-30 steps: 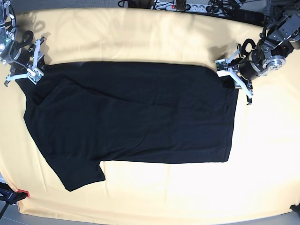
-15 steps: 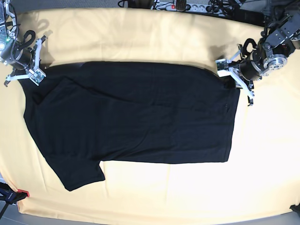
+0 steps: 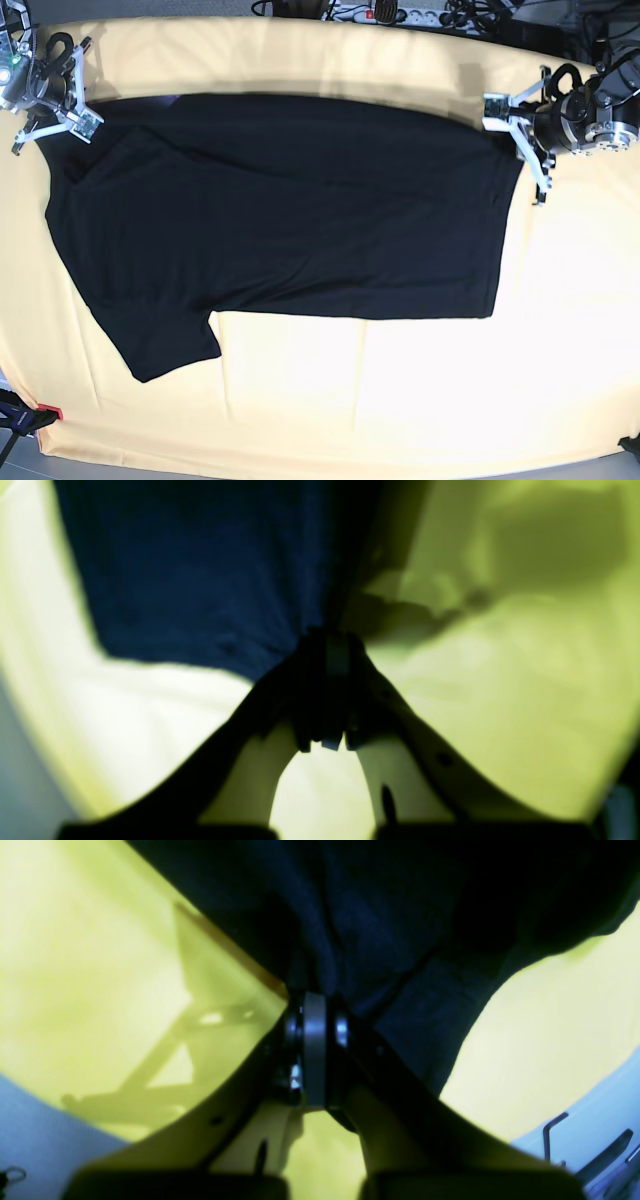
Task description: Fold the T-shirt properly
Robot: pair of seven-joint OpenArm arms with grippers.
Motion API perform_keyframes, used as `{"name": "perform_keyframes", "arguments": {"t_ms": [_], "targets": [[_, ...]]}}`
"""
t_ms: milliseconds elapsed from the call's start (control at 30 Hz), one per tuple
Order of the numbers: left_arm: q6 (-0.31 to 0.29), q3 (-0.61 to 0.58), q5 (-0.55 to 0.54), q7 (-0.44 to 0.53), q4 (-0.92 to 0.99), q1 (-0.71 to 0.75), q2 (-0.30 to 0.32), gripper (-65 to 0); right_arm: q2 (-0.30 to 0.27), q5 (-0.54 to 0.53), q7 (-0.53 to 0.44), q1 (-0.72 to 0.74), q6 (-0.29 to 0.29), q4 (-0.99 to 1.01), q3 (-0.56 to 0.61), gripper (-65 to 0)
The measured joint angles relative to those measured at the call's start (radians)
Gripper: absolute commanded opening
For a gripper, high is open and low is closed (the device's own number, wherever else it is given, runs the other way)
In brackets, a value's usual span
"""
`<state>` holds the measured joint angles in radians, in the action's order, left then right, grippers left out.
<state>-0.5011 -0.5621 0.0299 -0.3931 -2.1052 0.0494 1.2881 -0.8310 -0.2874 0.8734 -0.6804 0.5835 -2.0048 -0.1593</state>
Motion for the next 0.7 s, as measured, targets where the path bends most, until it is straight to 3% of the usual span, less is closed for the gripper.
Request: {"name": "perform_keyframes", "arguments": {"t_ms": [100, 200, 567, 700], "targets": [[-0.114, 0.000, -0.073, -0.008, -0.010, 0.000, 0.009, -65.0, 0.000, 0.029, 0.011, -0.040, -0.010, -0.021, 0.000, -65.0], [-0.190, 0.000, -0.144, -0.039, -0.035, 0.000, 0.024, -65.0, 0.000, 0.048, 0.036, -0.087, -0.014, -0.052, -0.001, -65.0], [-0.193, 0.000, -0.322, -0.113, -0.099, 0.000, 0.066, -65.0, -0.003, 0.051, 0.100, -0.210, -0.026, -0.122, -0.002, -65.0], [-0.193, 0.000, -0.321, -0.121, -0.100, 0.000, 0.067, -65.0, -0.003, 0.051, 0.100, -0.217, -0.035, -0.122, -0.002, -65.0]]}}
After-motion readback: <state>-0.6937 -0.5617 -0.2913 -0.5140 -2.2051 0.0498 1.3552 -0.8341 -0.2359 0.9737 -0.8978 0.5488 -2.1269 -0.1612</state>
